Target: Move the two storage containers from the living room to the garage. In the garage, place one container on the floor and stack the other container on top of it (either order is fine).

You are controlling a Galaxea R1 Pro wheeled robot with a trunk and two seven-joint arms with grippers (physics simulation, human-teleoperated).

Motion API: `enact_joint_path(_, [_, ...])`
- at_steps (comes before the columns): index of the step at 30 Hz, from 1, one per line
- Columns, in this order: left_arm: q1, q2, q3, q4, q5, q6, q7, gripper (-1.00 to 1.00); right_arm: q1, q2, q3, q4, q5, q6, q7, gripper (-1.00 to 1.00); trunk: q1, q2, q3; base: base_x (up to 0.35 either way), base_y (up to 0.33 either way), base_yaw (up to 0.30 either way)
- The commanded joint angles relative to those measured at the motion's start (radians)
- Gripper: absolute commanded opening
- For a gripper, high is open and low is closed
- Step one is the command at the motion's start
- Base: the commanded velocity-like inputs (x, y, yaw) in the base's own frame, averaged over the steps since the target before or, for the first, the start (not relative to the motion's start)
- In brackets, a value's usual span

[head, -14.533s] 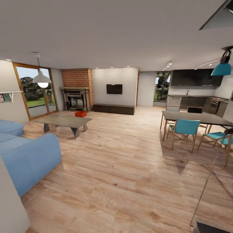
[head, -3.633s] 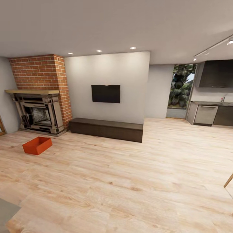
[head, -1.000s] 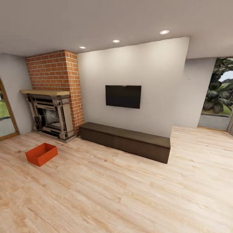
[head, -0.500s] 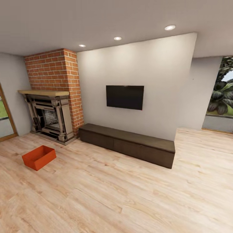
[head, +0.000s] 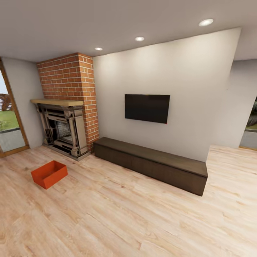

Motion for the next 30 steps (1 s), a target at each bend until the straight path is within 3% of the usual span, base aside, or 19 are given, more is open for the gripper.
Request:
enact_joint_path(1, [0.000,0.000,0.006,0.000,0.003,0.000,0.001,1.00,-0.001,0.000,0.006,0.003,-0.001,-0.005,-0.003,1.00,0.001,-0.001,0.000,0.324,0.000,0.275])
enact_joint_path(24, [0.000,0.000,0.006,0.000,0.003,0.000,0.001,1.00,-0.001,0.000,0.007,0.004,-0.001,-0.004,-0.003,1.00,0.001,-0.001,0.000,0.323,0.000,0.280])
enact_joint_path(30, [0.000,0.000,0.005,0.000,0.003,0.000,0.001,1.00,-0.001,0.000,0.006,0.004,-0.001,-0.004,-0.003,1.00,0.001,-0.001,0.000,0.323,0.000,0.091])
